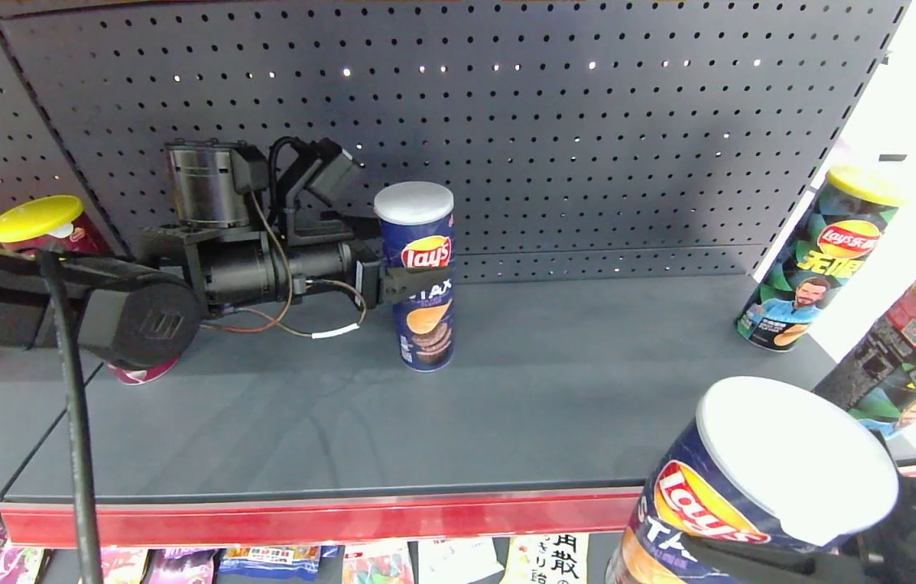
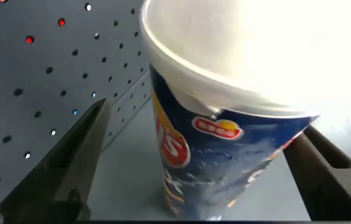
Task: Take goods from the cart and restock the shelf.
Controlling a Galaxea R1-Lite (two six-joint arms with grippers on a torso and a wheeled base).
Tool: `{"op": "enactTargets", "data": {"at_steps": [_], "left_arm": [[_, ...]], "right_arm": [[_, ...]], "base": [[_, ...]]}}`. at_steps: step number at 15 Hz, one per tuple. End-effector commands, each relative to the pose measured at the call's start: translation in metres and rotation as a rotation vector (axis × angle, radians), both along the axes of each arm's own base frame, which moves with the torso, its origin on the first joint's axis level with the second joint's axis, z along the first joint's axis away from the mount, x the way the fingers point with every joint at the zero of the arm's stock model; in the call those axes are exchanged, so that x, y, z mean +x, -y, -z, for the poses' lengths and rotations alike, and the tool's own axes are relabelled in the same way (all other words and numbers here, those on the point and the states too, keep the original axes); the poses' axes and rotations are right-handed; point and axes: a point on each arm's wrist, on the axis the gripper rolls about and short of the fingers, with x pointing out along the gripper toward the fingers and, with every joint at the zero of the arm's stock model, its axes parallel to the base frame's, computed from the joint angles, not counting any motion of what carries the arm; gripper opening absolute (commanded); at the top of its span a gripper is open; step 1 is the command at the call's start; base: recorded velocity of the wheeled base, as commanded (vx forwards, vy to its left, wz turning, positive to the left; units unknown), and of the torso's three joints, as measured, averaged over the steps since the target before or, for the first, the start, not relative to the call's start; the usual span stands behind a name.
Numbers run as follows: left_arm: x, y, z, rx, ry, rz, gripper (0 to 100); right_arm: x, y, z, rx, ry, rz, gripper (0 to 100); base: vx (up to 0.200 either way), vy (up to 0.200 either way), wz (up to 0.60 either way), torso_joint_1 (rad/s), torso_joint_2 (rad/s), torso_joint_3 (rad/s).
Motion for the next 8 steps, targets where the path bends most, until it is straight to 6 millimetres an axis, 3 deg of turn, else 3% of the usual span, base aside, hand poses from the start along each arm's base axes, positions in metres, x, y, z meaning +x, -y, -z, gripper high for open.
{"op": "enactTargets", "data": {"at_steps": [1,8], "left_arm": [[0.005,0.003,0.0,-0.003,0.004,0.0,100],[0.003,0.014,-0.002,-0.007,0.014,0.03,100]], "right_arm": [[0.001,0.0,0.0,-0.002,-0.002,0.005,0],[0.002,0.001,0.0,-0.003,0.0,0.01,0]], "base": [[0.0,0.0,0.0,0.0,0.0,0.0],[0.0,0.0,0.0,0.0,0.0,0.0]]}}
